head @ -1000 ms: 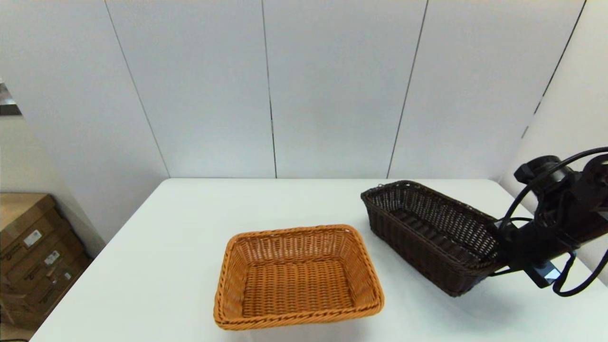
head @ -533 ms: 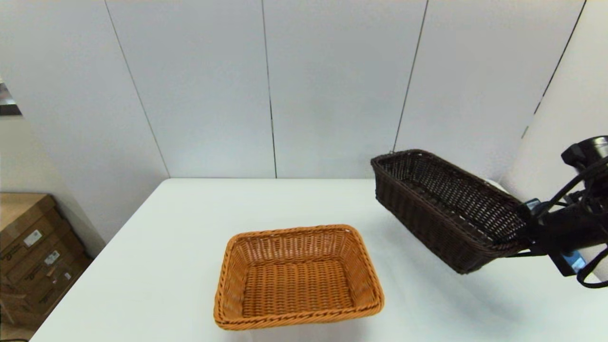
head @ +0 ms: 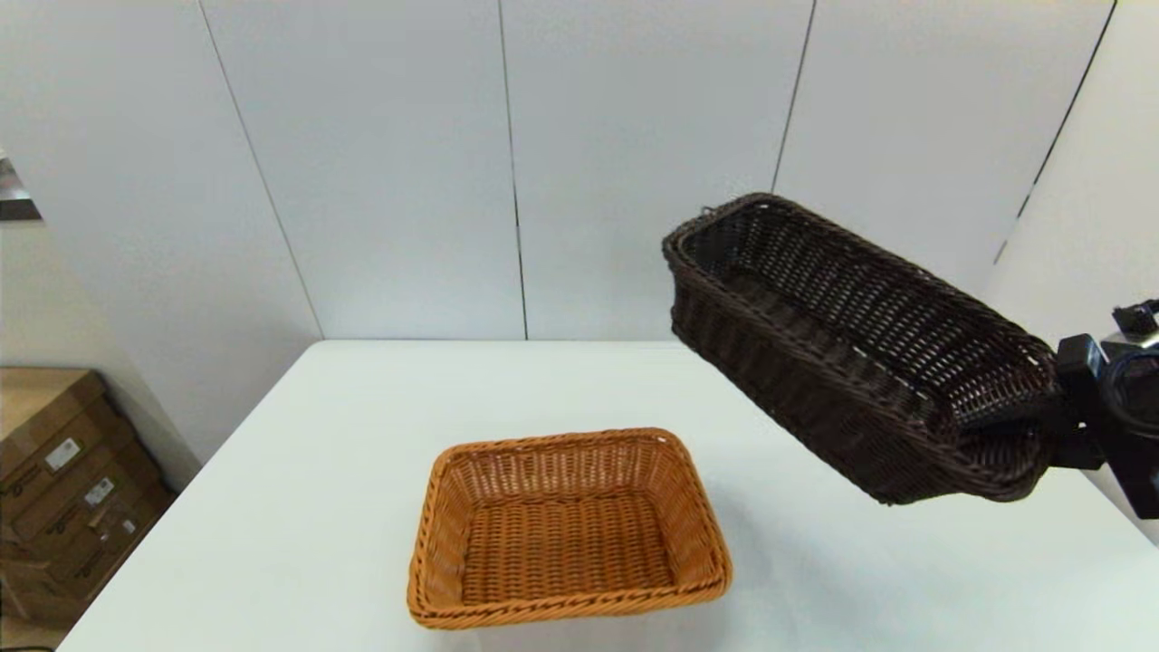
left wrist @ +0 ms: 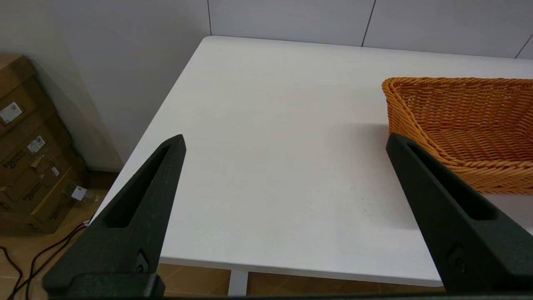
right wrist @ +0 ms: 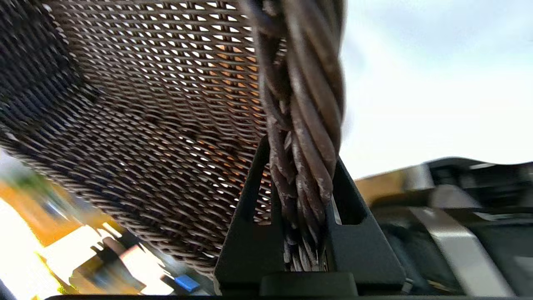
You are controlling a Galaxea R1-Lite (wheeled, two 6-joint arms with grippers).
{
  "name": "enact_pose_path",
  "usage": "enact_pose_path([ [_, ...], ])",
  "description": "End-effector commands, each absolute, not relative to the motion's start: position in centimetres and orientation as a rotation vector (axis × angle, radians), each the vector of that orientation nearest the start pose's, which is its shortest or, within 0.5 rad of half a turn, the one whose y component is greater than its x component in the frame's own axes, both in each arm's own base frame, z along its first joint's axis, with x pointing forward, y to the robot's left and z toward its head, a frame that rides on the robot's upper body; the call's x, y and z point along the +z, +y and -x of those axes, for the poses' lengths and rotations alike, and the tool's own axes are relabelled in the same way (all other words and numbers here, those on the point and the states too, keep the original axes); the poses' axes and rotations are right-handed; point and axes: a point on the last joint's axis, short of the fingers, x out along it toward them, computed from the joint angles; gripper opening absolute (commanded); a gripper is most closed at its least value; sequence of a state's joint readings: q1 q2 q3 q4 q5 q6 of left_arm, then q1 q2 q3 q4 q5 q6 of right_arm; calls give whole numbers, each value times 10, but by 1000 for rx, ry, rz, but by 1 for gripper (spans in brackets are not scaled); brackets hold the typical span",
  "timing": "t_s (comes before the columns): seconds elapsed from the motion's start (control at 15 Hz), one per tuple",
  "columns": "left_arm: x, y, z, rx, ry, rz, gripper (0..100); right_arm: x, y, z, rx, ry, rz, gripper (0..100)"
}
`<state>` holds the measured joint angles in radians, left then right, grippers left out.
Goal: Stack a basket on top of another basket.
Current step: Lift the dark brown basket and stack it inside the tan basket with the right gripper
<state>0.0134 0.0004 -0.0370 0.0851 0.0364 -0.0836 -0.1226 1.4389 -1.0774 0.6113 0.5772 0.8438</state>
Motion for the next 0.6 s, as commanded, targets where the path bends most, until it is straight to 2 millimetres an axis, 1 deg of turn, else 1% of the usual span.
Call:
enact_pose_path([
  [0.07,77,0,26,53,45,84,100,241,18,-188,199,1129,-889,0],
  [0.2,77,0,26,53,45,84,100,240,30,-188,256,1154,-803,0],
  [0.27,77,0,26,53,45,84,100,237,37,-191,272,1176,-751,0],
  [0.4,77,0,26,53,45,84,100,227,49,-203,281,1219,-684,0],
  [0.6,77,0,26,53,45,84,100,222,66,-216,358,1256,-588,0],
])
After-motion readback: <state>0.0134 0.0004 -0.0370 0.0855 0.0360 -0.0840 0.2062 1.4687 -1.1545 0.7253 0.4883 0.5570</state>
